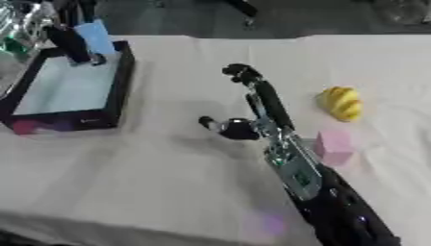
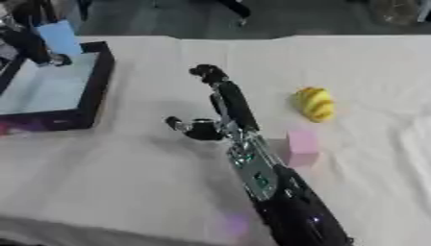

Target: Pick up the objects with one hand, pass them to the other hand, and then place them into the box on the other side of the table.

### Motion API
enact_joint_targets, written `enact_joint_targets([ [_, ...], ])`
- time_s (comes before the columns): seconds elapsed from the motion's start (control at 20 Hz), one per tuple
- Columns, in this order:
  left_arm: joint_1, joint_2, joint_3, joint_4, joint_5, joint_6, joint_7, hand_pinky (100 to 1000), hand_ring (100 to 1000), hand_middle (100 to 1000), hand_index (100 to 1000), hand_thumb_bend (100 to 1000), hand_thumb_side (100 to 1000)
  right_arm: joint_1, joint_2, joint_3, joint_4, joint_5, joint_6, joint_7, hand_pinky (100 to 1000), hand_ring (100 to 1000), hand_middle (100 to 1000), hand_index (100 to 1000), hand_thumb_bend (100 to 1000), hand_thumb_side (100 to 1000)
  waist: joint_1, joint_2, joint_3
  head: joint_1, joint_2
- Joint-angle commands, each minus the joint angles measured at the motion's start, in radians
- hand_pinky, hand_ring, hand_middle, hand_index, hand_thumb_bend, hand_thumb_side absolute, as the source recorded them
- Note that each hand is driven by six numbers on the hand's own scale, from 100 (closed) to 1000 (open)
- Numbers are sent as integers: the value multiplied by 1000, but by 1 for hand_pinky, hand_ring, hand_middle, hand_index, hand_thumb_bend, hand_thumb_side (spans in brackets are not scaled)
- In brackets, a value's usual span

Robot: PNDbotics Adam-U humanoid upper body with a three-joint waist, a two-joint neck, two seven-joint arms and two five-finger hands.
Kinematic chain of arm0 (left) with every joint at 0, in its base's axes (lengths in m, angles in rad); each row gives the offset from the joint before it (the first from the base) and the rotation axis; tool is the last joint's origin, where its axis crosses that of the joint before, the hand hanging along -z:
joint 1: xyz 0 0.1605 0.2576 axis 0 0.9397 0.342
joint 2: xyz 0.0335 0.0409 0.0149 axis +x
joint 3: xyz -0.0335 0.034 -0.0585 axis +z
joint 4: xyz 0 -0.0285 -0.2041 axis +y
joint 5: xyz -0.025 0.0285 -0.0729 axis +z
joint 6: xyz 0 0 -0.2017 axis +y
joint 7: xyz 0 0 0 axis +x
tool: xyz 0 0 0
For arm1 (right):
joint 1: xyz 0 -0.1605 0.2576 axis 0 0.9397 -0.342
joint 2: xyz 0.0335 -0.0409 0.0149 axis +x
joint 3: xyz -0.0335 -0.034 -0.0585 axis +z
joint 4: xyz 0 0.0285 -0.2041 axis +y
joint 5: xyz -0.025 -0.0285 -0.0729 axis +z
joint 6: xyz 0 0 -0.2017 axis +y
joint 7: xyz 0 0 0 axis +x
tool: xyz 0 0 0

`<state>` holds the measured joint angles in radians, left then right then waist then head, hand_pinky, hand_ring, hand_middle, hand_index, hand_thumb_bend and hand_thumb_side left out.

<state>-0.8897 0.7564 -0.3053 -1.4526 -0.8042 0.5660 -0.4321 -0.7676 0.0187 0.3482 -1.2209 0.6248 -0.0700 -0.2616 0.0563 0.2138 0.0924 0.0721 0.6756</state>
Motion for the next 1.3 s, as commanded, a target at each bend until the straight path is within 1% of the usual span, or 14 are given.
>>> enact_joint_targets([
  [0.05, -10, 42, 31, 39, 24, 7, 53, 395, 416, 364, 454, 593, 100, -27, -10, 5, -40, -18, 4, -2, 833, 784, 850, 835, 659, 215, -12, -1, 0, 16, -15],
  [0.2, -8, 36, 39, 83, 27, 4, 93, 453, 448, 394, 487, 615, 100, -35, -11, 6, -62, -31, 7, -7, 833, 781, 849, 834, 655, 212, -15, 3, -1, 31, -23],
  [0.35, -10, 23, 45, 131, 37, -9, 119, 535, 502, 454, 556, 637, 100, -42, -13, 9, -87, -44, 9, -8, 833, 781, 849, 833, 654, 208, -18, 7, -1, 40, -31],
  [0.5, -13, 12, 50, 183, 49, -32, 129, 708, 651, 587, 709, 695, 100, -46, -16, 11, -113, -60, 12, -9, 833, 779, 847, 831, 652, 203, -21, 11, -4, 43, -35],
  [0.55, -14, 10, 52, 200, 47, -40, 130, 800, 739, 681, 766, 756, 100, -47, -17, 11, -121, -66, 13, -10, 832, 778, 847, 830, 652, 201, -22, 12, -5, 44, -36],
  [0.6, -15, 8, 53, 217, 39, -46, 131, 852, 784, 740, 795, 807, 100, -48, -18, 12, -128, -72, 14, -11, 832, 777, 846, 830, 651, 199, -22, 13, -6, 44, -37],
  [0.65, -16, 6, 55, 233, 27, -51, 132, 877, 806, 763, 812, 841, 100, -49, -19, 12, -135, -76, 15, -12, 832, 777, 846, 829, 651, 199, -23, 14, -7, 43, -37],
  [0.75, -17, 1, 58, 259, 2, -57, 123, 917, 851, 821, 884, 965, 311, -51, -21, 14, -146, -85, 16, -11, 833, 777, 846, 829, 651, 198, -23, 15, -8, 41, -37],
  [0.8, -16, -1, 57, 272, -8, -61, 101, 917, 858, 838, 908, 998, 417, -52, -21, 14, -150, -89, 18, -10, 833, 777, 847, 829, 649, 198, -23, 15, -8, 38, -35],
  [0.85, -16, -2, 57, 282, -17, -64, 71, 910, 853, 839, 909, 978, 464, -53, -22, 15, -153, -93, 19, -9, 833, 777, 847, 829, 649, 198, -23, 15, -8, 34, -33],
  [0.9, -18, -3, 59, 285, -24, -68, 44, 913, 856, 848, 915, 930, 518, -54, -23, 15, -156, -95, 20, -8, 833, 777, 848, 829, 648, 197, -24, 15, -8, 30, -31],
  [1.05, -16, -5, 76, 282, -27, -72, 18, 921, 872, 875, 930, 840, 567, -61, -25, 15, -167, -102, 22, -7, 834, 778, 848, 829, 647, 196, -25, 12, -8, 16, -27],
  [1.15, -13, -6, 93, 273, -9, -66, 50, 903, 873, 880, 929, 791, 572, -67, -27, 15, -174, -108, 25, -5, 834, 778, 847, 828, 646, 197, -26, 9, -9, 8, -26],
  [1.3, -7, -6, 101, 264, 31, -49, 118, 896, 869, 876, 924, 779, 565, -72, -29, 15, -181, -117, 31, -2, 834, 778, 847, 828, 646, 197, -26, 7, -9, 3, -25],
])
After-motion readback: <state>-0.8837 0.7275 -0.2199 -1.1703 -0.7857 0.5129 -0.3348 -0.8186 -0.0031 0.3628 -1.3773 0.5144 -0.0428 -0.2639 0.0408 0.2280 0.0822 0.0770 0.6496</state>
